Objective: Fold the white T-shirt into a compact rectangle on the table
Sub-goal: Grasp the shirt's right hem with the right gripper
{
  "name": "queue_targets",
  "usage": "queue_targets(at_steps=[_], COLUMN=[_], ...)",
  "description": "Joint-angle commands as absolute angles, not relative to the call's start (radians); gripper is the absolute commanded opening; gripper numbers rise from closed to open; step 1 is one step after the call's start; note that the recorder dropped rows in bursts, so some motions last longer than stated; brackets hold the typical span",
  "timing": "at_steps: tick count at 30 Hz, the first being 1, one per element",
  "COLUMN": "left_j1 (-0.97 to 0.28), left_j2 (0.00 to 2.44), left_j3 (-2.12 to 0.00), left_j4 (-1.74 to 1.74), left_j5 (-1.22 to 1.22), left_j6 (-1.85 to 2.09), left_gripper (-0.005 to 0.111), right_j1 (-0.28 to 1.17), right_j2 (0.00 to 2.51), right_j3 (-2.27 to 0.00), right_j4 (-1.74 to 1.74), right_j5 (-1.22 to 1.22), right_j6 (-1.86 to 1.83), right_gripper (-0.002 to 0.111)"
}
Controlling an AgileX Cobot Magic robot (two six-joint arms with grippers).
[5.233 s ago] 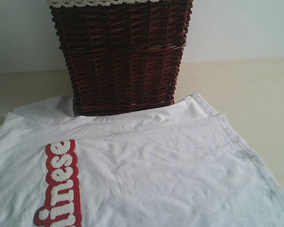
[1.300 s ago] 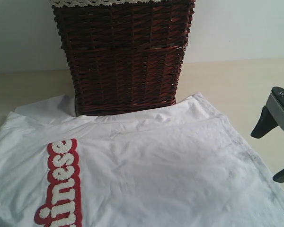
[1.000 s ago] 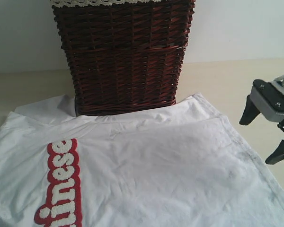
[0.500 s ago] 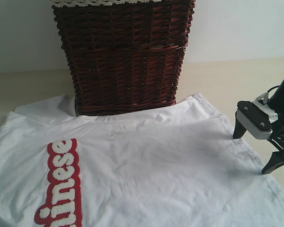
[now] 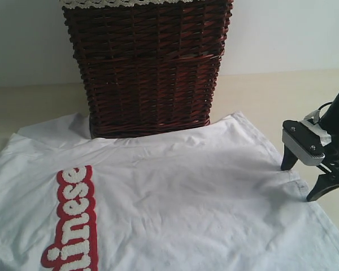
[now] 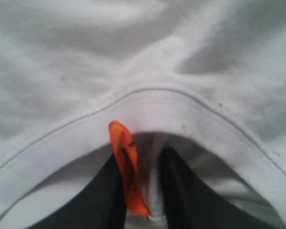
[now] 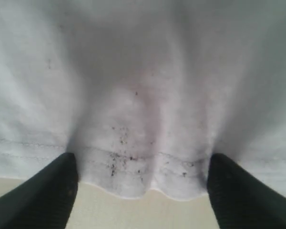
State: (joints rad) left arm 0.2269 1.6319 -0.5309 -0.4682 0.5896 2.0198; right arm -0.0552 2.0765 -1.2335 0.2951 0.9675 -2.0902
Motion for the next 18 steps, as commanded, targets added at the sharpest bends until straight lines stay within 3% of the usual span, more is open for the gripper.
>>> queue_targets(at_steps=[1,7,18], left_j1=[0.220,0.220,0.220], left_j2=[1.640,1.640,1.640], left_j3=[-0.525,-0.525,-0.525], left_j4=[-0.461,-0.461,-0.461], left_j5=[0.543,0.543,0.543], left_j6=[2.023,2.023,2.023], left_gripper=[0.026,0.026,0.026], right_j1=[-0.052,-0.052,-0.052], right_j2=[2.096,2.096,2.087], right_j3=[-1.226,-1.226,-1.226], right_j4=[0.260,0.263,0.263], right_j5=[0.972,0.972,1.037], right_j6=[-2.064,-2.064,-2.012], right_gripper=[0.048,0.002,0.000])
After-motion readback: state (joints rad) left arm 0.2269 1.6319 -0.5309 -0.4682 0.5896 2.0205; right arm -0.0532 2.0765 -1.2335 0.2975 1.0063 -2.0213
